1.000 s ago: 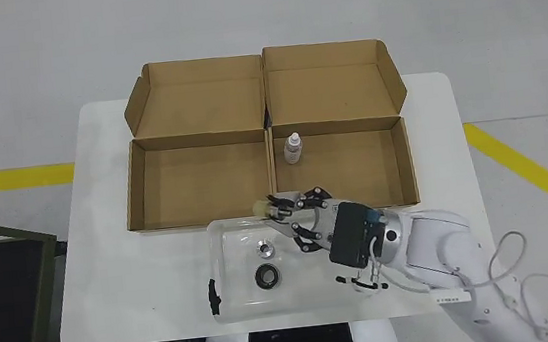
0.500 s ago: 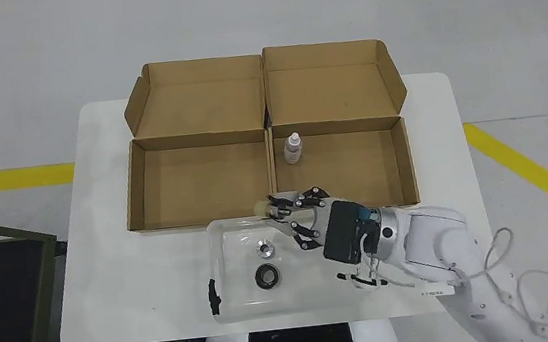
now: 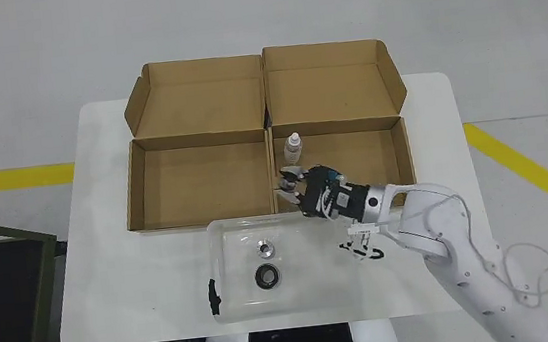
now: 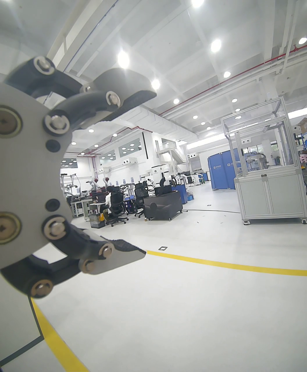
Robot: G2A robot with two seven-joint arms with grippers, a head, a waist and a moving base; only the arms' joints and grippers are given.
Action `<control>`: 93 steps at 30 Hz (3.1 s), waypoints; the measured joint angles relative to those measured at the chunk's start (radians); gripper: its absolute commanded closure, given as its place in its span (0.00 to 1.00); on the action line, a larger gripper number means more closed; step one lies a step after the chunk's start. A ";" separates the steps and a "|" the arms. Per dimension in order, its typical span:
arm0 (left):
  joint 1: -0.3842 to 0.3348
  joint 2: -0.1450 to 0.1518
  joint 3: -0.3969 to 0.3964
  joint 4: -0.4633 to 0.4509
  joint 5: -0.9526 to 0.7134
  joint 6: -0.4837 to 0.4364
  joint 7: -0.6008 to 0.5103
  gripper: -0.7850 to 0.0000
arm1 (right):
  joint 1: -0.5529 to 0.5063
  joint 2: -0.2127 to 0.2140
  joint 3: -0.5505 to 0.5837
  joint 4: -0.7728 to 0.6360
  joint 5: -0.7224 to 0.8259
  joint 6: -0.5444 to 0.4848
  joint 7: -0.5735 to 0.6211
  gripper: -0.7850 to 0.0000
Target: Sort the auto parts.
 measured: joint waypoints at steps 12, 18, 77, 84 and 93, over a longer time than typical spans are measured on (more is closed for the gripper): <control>0.000 0.000 0.000 0.000 0.000 0.000 0.000 0.00 | 0.090 -0.006 -0.001 0.128 0.015 0.033 0.214 1.00; 0.000 0.000 0.000 0.000 0.000 0.000 0.000 0.00 | 0.146 -0.013 -0.014 0.201 0.022 0.055 0.267 1.00; 0.000 0.000 0.000 0.000 0.000 0.000 0.000 0.00 | 0.054 -0.010 0.015 0.003 0.048 0.010 0.339 0.20; 0.000 0.000 0.000 0.000 0.000 0.000 0.000 0.00 | -0.027 -0.004 -0.016 -0.120 0.023 -0.017 0.332 0.22; 0.000 0.000 0.000 0.000 0.000 0.000 0.000 0.00 | -0.060 -0.004 -0.103 -0.173 -0.026 -0.094 0.290 0.29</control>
